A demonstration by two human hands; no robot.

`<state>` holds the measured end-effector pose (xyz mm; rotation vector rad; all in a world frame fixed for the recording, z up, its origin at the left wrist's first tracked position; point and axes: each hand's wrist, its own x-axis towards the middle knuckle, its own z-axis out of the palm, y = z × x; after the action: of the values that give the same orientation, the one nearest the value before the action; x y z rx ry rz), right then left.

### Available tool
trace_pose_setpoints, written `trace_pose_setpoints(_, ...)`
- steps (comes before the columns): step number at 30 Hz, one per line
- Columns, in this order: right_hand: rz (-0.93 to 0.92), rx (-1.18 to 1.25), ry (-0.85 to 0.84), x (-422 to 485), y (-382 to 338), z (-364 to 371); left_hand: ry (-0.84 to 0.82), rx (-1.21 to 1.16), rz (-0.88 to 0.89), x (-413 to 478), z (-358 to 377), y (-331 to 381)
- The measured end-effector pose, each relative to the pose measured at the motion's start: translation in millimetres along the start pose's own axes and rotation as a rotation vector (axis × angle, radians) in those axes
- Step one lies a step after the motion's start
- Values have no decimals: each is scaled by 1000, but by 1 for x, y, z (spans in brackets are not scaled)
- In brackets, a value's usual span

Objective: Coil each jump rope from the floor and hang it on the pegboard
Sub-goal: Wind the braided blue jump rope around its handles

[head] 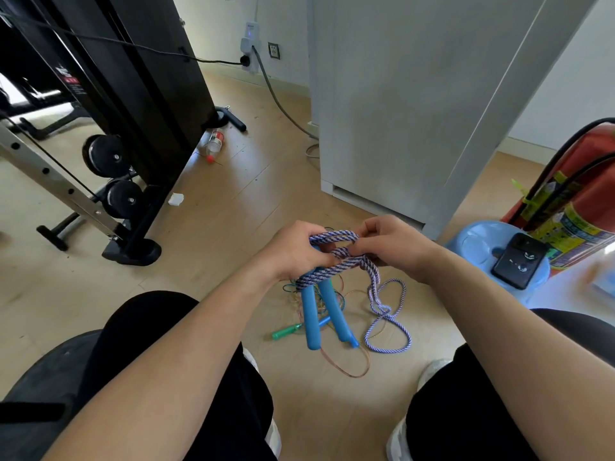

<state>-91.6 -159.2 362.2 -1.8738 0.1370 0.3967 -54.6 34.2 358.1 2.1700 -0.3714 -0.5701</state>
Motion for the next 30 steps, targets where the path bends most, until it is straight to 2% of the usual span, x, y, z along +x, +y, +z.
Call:
trace_pose_setpoints(2, 24, -39, 18, 2, 2, -5, -18, -86, -21, 0, 1, 2)
trace_pose_setpoints(5, 5, 115, -5, 0, 1, -7, -56, -321, -24, -4, 2, 8)
trace_pose_setpoints(7, -77, 170, -26, -4, -2, -5, -140, -482, -15, -4, 0, 10)
trace_pose_setpoints(11, -308, -15, 1, -6, -4, 0, -242, -669, -19, -5, -4, 8)
trace_pose_setpoints(14, -345, -133, 74, -6, -3, 2, -253, -760, -31, -4, -7, 5)
trace_pose_setpoints(20, -454, -442, 47, -10, -5, 1, -240, -763, -25, -5, -10, 2)
trace_pose_setpoints(22, -478, -537, 111, -14, -6, 5, -234, -773, -21, -6, -10, 3)
trace_pose_setpoints(25, -528, -549, 184, -18, -7, 8, -213, -734, -36, -8, -8, 6)
trace_pose_setpoints(30, -556, -535, 162, -13, -1, 10, -232, -674, -22, -11, -5, 8)
